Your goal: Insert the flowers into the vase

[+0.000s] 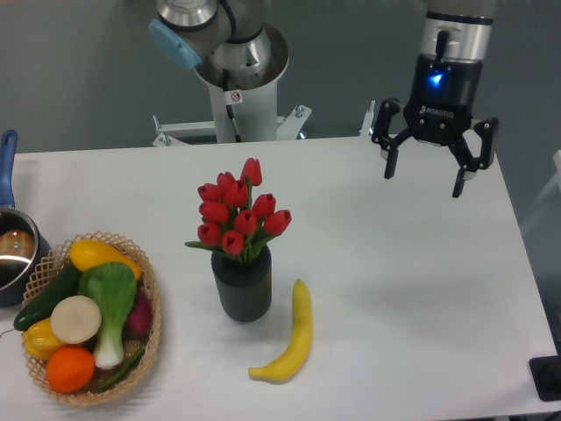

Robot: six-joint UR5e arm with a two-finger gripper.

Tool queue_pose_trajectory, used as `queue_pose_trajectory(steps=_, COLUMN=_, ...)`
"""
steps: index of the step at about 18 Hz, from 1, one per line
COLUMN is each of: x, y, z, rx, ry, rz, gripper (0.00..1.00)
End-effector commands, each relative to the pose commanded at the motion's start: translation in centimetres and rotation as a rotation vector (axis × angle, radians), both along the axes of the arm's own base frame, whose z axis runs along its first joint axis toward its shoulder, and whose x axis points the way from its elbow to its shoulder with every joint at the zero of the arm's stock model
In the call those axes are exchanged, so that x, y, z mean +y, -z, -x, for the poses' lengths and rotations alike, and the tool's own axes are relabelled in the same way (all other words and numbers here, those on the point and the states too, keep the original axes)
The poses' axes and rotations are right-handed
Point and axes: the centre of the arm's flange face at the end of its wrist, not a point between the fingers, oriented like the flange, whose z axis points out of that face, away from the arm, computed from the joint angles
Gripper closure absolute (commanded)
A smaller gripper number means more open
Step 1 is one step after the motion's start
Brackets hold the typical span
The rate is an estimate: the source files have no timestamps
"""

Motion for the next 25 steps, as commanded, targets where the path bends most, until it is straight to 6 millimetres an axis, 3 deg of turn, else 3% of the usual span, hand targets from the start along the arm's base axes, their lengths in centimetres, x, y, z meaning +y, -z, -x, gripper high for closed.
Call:
queue_pose_trajectory(steps=7, x=0.0, y=0.5, z=0.1, rx=-0.026, ry=-0.001, rz=-0.022, gripper=0.0)
queue_pose_trajectory(steps=13, x=0.4, y=3.0, z=-1.0, rx=-0.098, ry=0.028, rz=-0.094, gripper=0.0)
queue_pose_trajectory(steps=17, x=-0.6, y=4.7, z=-0.4, rx=-0.145, ry=0.023, rz=-0.138, gripper=0.0)
queue_pose_trajectory(steps=20, x=-2.6, y=5.9, z=0.7, rx=-0.152, ry=0.023, rz=-0.198, gripper=0.0)
queue_pose_trajectory(steps=25, x=-2.4, y=7.2, z=1.0, rx=-0.137, ry=0.067, rz=-0.191, gripper=0.0)
